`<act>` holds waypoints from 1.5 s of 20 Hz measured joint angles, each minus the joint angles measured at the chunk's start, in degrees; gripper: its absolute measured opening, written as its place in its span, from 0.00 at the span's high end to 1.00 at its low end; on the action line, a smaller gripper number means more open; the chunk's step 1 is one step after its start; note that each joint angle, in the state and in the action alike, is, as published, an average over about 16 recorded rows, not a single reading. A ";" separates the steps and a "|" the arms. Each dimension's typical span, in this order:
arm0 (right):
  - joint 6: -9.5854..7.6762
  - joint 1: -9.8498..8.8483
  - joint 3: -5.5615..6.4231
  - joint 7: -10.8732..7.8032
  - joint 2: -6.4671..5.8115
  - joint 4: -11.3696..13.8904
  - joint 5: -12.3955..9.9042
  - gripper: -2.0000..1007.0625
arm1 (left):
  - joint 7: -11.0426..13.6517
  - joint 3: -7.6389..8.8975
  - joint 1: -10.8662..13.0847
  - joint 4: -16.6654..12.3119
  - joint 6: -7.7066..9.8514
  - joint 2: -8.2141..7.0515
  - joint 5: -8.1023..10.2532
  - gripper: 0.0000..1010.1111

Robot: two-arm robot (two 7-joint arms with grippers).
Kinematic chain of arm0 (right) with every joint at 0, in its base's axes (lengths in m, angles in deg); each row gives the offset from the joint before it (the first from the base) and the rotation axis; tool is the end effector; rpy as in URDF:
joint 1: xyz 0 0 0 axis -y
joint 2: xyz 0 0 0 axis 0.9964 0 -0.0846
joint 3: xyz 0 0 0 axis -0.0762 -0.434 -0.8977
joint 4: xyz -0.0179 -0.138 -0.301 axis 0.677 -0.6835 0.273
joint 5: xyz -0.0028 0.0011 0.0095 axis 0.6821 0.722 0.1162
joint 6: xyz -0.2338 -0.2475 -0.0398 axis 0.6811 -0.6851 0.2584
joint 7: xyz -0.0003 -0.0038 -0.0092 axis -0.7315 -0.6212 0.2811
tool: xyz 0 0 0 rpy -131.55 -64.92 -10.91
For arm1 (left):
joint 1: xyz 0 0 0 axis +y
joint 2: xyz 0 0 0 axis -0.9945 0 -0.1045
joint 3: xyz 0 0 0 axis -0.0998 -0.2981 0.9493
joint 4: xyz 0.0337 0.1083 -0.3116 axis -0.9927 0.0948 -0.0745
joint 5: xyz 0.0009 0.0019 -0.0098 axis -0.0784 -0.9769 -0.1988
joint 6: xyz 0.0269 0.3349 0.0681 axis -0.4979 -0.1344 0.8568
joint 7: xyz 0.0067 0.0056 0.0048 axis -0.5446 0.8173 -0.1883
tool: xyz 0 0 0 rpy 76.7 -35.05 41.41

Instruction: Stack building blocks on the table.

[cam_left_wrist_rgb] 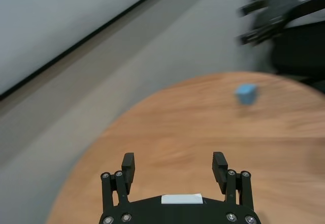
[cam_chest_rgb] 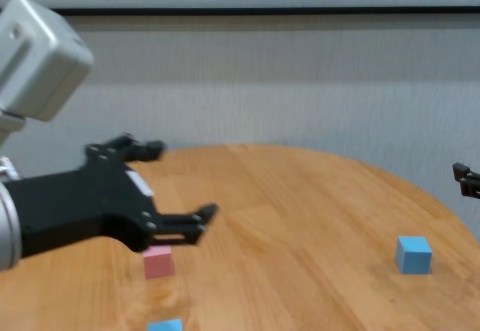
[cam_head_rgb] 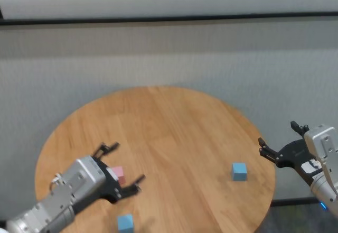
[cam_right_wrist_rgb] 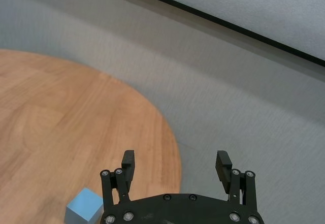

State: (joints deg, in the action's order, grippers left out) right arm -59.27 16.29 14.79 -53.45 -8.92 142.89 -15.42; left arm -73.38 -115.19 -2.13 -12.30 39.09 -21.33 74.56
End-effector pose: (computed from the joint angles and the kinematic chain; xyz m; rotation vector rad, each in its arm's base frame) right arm 0.3970 -0.0972 -0.3422 -0.3045 -0.2851 -1.2480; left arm 0.3573 0.0449 -0.3055 0.2933 -0.4085 0.8330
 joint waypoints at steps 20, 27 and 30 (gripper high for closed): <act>0.00 0.00 0.00 0.00 0.00 0.00 0.00 0.00 | 23.74 -1.08 -3.77 7.21 -3.22 -0.51 12.36 0.01; 0.00 0.00 0.00 0.00 0.00 0.00 0.00 0.00 | 26.99 -0.65 -3.23 7.79 -2.99 -1.53 12.45 0.01; 0.00 0.00 0.00 0.00 0.00 0.00 0.00 0.00 | 28.34 -0.78 -3.11 8.00 -2.75 -1.76 12.11 0.01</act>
State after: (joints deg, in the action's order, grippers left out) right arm -59.27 16.29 14.79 -53.45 -8.92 142.89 -15.42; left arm -45.05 -115.97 -5.25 -4.29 36.34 -23.08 86.67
